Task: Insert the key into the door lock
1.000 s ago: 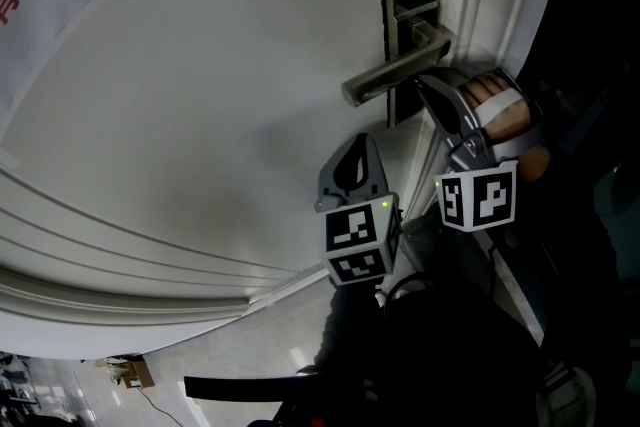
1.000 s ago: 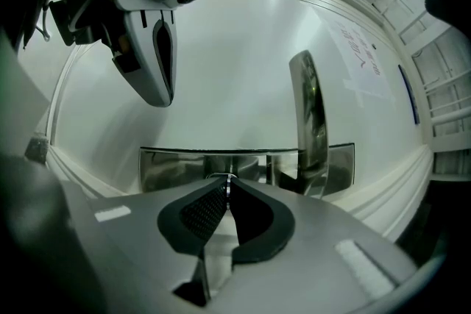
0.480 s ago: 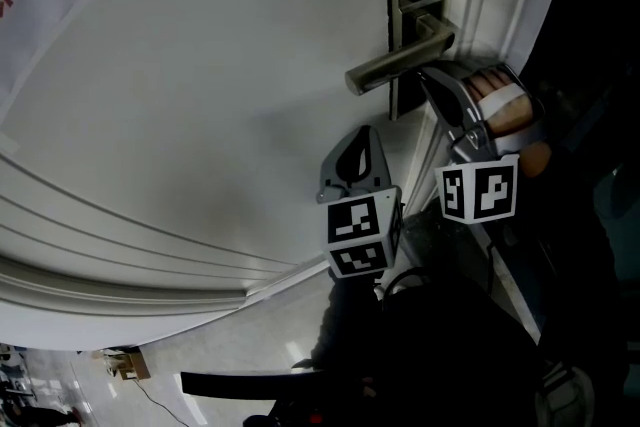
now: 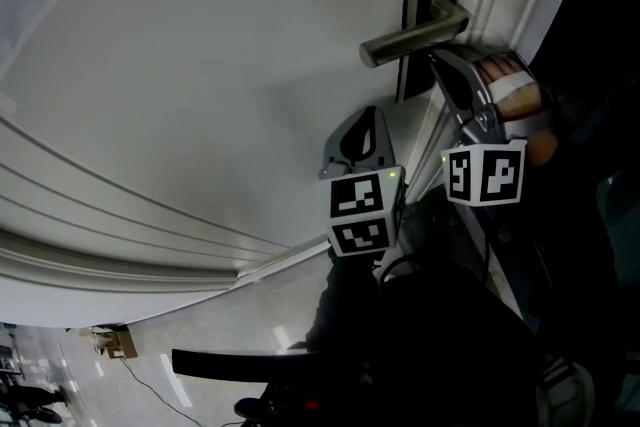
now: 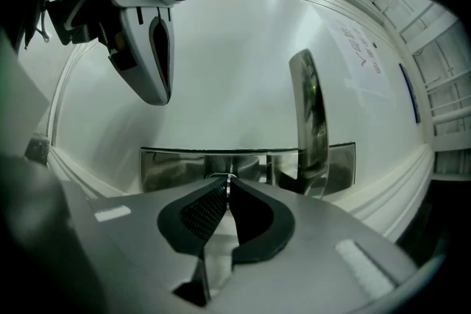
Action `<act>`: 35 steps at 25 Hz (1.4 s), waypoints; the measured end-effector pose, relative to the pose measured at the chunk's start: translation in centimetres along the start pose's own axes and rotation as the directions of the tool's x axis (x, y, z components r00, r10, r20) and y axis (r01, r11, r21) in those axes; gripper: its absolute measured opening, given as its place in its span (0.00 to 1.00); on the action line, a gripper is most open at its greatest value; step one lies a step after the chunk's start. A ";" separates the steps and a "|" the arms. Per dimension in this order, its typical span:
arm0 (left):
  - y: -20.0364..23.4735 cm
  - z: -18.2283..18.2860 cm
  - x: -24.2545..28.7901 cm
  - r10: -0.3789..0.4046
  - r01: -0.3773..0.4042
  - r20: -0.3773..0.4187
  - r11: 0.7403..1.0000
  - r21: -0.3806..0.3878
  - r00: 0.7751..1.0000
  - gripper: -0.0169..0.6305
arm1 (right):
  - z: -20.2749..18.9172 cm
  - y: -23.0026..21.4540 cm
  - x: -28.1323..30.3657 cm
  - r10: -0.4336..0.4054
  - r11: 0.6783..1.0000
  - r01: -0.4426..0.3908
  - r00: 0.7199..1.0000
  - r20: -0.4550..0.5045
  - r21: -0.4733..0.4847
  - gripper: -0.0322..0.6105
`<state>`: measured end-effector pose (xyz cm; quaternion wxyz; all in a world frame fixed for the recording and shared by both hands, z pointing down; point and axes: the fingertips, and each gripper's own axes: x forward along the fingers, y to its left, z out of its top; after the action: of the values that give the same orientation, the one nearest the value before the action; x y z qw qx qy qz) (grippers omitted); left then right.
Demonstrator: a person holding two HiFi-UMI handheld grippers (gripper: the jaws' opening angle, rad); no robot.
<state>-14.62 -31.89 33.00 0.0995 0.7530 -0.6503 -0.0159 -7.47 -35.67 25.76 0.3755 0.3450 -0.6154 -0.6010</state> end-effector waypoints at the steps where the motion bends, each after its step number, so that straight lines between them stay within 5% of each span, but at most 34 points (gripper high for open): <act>1: 0.0 0.0 0.0 0.000 0.000 0.001 1.000 0.001 1.000 0.03 | 0.0 0.0 0.0 0.002 1.000 -0.002 1.000 -0.001 0.000 0.07; 23: 0.1 0.6 -0.5 0.026 -0.026 0.014 0.999 0.021 1.000 0.03 | 0.2 0.0 0.5 -0.013 0.999 0.013 1.000 0.010 0.037 0.07; 35: 0.2 0.4 -1.0 0.046 -0.046 0.005 0.999 0.022 0.999 0.03 | -0.5 -0.2 -0.7 0.043 0.980 -0.046 0.999 0.018 0.193 0.09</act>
<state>-15.06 -30.96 32.58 0.0902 0.7388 -0.6678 -0.0080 -6.68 -35.28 25.53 0.3494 0.3621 -0.6810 -0.5320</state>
